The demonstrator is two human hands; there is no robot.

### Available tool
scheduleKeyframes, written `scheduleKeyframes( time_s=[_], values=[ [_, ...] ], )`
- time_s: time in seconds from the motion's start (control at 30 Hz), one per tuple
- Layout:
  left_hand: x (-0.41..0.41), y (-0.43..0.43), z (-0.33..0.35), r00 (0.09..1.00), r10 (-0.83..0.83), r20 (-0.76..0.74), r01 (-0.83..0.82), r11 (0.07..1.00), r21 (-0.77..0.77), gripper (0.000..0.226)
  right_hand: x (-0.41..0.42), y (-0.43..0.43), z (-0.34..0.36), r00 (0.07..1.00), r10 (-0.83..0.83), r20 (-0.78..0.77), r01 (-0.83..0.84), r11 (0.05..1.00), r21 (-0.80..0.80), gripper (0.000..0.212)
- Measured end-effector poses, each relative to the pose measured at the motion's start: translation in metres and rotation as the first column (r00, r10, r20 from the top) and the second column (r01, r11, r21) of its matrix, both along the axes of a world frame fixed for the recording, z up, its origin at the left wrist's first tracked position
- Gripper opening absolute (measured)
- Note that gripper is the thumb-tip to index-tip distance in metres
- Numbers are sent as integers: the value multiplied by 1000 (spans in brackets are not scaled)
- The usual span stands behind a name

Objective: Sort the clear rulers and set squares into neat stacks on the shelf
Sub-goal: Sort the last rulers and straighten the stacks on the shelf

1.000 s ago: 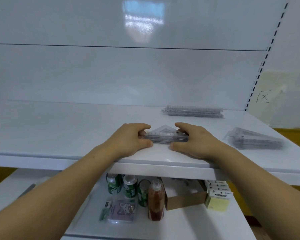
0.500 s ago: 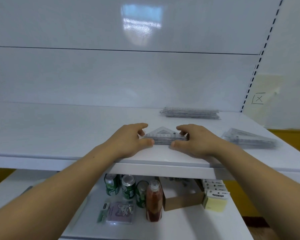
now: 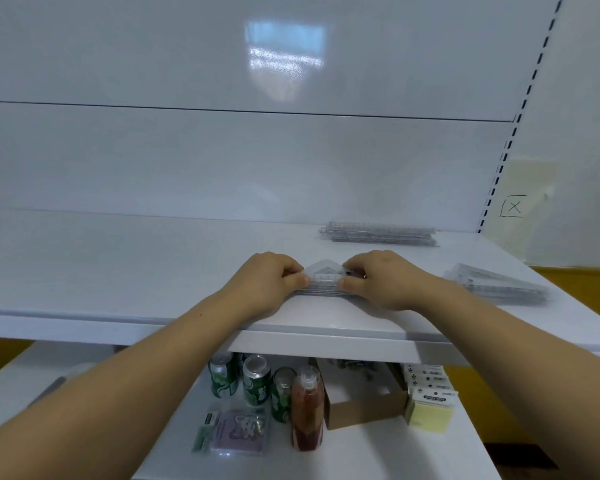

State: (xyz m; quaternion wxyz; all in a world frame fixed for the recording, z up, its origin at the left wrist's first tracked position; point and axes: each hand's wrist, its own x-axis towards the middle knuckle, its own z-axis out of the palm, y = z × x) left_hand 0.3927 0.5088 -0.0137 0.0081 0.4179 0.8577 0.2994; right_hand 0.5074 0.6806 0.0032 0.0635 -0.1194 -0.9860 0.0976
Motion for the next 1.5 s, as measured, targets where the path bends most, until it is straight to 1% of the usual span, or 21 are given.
scheduleKeyframes(
  time_s=[0.07, 0.13, 0.17, 0.2, 0.23, 0.3, 0.4, 0.53, 0.63, 0.7, 0.77, 0.83, 0.9, 1.0, 1.07, 1.17, 1.2, 1.27, 1.33, 1.43, 1.5],
  values=[
    [2, -2, -1, 1000, -1, 20, 2, 1000, -30, 40, 0, 1, 0, 999, -28, 22, 29, 999, -45, 47],
    [3, -3, -1, 1000, -8, -7, 7, 993, -118, 58, 2, -1, -1, 996, -55, 69, 61, 994, -88, 71],
    [2, -3, -1, 999, -16, -29, 12, 991, -136, 56, 2, -2, -1, 994, -58, 90, 66, 994, -91, 77],
    [2, -2, 0, 998, -26, -51, 19, 991, -135, 49, 2, -3, -1, 994, -51, 91, 58, 996, -72, 74],
    [1, -1, 0, 997, -31, -70, 21, 991, -133, 43, 1, -5, -1, 995, -43, 85, 47, 998, -45, 66],
    [-1, -1, 1, 996, -35, -80, 24, 991, -135, 44, -1, -7, 1, 997, -29, 73, 29, 1000, 1, 52],
    [1, -2, 2, 998, -35, -54, 28, 990, -139, 60, -2, -7, 0, 996, -39, 76, 40, 999, -16, 55],
    [2, 1, 1, 991, -47, -129, 26, 987, -160, 46, -5, -7, -2, 998, -40, 50, 40, 999, 12, 50],
    [-2, 0, 1, 993, -58, -104, 38, 982, -186, 51, -4, -7, -2, 996, -36, 80, 36, 999, 5, 59],
    [-1, -1, 5, 996, -52, -70, 37, 979, -200, 63, 0, -4, 2, 995, -31, 93, 34, 999, -35, 72],
    [2, 1, 15, 995, -53, -90, 36, 984, -173, 72, 10, 5, 12, 997, -45, 58, 49, 996, -79, 79],
    [10, 9, 28, 990, -71, -121, 57, 992, -110, 72, 23, 23, 26, 995, -101, -12, 99, 991, -91, 74],
    [24, 25, 41, 983, -117, -143, 105, 990, -89, 71, 38, 48, 36, 982, -182, -41, 178, 981, -79, 68],
    [56, 63, 50, 956, -217, -197, 191, 971, -142, 69, 62, 88, 39, 950, -311, 15, 312, 948, -57, 66],
    [81, 92, 50, 931, -290, -222, 253, 951, -179, 67, 81, 110, 34, 924, -380, 47, 383, 917, -110, 65],
    [111, 134, 34, 910, -373, -182, 330, 916, -227, 74, 111, 131, 27, 921, -380, 84, 388, 877, -283, 66],
    [117, 146, 25, 918, -374, -131, 339, 913, -228, 79, 120, 135, 23, 924, -369, 98, 381, 875, -300, 67],
    [125, 164, 9, 941, -337, -18, 328, 926, -186, 89, 131, 140, 15, 922, -367, 123, 387, 880, -275, 69],
    [128, 174, -3, 955, -295, 21, 295, 943, -153, 85, 135, 144, 5, 913, -389, 119, 407, 882, -238, 68],
    [122, 181, -9, 961, -271, -57, 263, 958, -117, 55, 135, 147, -2, 921, -386, 58, 391, 906, -162, 63],
    [116, 181, -9, 965, -256, -52, 253, 966, -53, 46, 134, 149, 0, 928, -367, 58, 371, 917, -148, 61]
  ],
)
